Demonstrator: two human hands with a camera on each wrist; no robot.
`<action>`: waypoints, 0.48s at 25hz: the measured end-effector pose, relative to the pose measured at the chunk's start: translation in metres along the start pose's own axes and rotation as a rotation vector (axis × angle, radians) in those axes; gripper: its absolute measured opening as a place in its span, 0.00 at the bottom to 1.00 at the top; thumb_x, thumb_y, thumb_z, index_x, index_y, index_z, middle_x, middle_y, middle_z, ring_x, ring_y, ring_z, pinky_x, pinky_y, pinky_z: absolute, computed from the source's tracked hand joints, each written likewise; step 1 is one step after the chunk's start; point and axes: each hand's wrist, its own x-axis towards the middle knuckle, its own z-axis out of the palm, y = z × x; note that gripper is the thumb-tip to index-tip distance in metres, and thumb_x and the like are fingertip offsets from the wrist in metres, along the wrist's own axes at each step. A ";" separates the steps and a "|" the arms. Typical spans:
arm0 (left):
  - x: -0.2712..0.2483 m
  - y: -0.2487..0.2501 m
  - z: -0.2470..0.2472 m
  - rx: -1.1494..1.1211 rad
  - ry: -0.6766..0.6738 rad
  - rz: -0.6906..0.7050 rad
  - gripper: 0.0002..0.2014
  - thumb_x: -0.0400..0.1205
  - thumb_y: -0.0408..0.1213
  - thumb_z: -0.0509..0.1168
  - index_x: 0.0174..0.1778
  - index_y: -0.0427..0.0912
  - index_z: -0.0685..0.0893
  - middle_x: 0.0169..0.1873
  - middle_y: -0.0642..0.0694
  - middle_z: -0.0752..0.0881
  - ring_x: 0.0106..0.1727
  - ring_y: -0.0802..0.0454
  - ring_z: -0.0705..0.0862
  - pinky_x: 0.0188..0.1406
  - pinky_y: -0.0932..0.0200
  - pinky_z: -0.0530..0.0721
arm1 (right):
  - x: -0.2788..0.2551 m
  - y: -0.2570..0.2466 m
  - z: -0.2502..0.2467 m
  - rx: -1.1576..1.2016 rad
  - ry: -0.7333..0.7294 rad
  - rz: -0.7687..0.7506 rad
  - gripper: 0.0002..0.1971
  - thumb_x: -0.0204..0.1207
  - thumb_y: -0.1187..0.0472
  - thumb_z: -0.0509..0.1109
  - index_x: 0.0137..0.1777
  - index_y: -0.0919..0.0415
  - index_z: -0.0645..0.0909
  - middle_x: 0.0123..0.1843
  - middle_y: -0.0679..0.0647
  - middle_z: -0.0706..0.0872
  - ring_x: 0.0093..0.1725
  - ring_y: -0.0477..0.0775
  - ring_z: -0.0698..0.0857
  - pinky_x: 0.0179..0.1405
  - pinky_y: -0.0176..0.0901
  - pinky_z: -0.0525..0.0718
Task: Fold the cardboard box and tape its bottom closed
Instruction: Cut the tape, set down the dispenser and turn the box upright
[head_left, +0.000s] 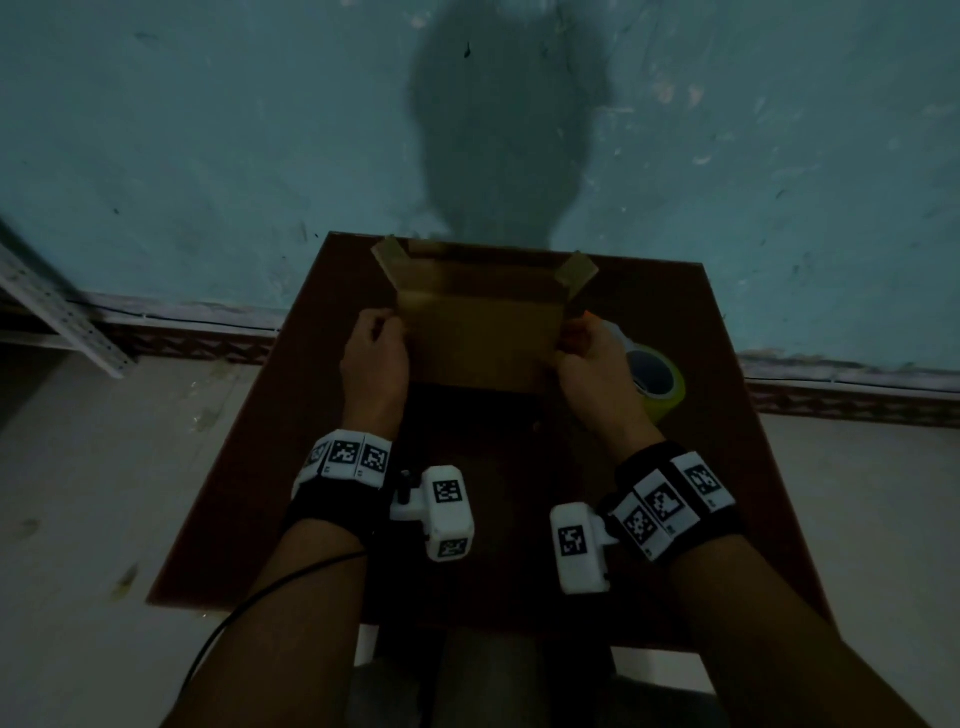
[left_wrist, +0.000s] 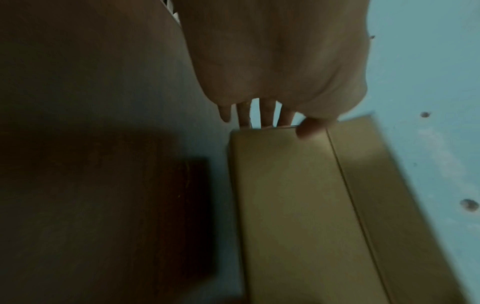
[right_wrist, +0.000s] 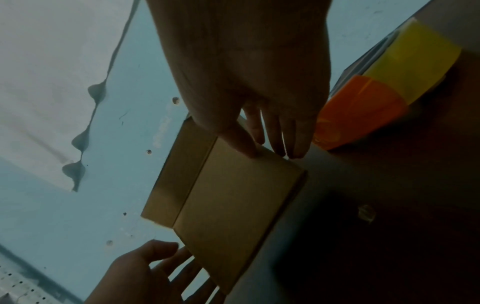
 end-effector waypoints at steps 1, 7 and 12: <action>0.002 -0.002 0.000 -0.065 0.003 -0.045 0.22 0.83 0.59 0.58 0.57 0.50 0.90 0.57 0.44 0.91 0.62 0.40 0.88 0.63 0.39 0.87 | -0.002 -0.002 0.001 0.055 0.003 0.030 0.14 0.88 0.66 0.67 0.71 0.56 0.81 0.66 0.56 0.89 0.62 0.53 0.89 0.55 0.47 0.90; 0.009 -0.017 -0.002 -0.313 -0.169 -0.232 0.53 0.64 0.92 0.59 0.76 0.60 0.88 0.70 0.45 0.92 0.71 0.40 0.90 0.73 0.32 0.85 | -0.001 -0.014 -0.004 0.371 0.045 0.201 0.23 0.89 0.36 0.61 0.69 0.51 0.86 0.67 0.63 0.92 0.62 0.58 0.92 0.70 0.62 0.87; 0.011 -0.009 -0.003 -0.188 -0.160 -0.240 0.26 0.75 0.59 0.75 0.67 0.53 0.88 0.66 0.39 0.92 0.62 0.38 0.93 0.67 0.31 0.91 | -0.002 -0.010 -0.010 0.309 -0.034 0.225 0.15 0.87 0.39 0.68 0.68 0.43 0.82 0.66 0.55 0.90 0.63 0.58 0.91 0.69 0.61 0.87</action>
